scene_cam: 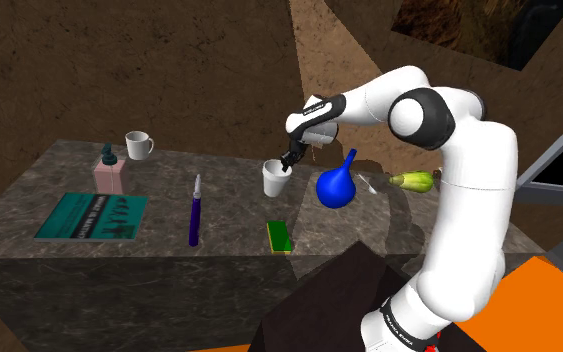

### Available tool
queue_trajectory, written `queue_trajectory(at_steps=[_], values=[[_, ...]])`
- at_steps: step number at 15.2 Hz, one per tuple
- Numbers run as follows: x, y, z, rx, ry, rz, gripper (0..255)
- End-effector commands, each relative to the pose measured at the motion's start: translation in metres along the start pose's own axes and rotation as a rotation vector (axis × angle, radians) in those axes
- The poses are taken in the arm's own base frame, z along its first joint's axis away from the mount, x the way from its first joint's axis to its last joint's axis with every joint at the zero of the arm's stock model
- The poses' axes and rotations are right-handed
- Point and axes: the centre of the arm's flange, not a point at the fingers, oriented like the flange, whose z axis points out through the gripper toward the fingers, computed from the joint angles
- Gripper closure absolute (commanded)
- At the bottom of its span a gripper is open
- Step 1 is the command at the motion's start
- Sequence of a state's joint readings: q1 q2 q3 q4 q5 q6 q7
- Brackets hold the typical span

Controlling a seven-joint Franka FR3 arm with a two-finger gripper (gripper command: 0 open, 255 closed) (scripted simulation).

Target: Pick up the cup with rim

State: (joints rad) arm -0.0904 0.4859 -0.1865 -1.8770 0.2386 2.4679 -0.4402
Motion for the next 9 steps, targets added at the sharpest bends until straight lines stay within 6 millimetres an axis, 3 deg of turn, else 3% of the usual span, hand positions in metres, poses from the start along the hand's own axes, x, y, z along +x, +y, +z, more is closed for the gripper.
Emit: queue_trajectory(at_steps=[1, 7, 9], values=[[0.000, -0.002, -0.012, 0.000, 0.000, 0.000, 255], [0.004, -0.003, -0.043, 0.000, 0.000, 0.000, 255], [0.005, -0.003, -0.044, 0.000, 0.000, 0.000, 255]])
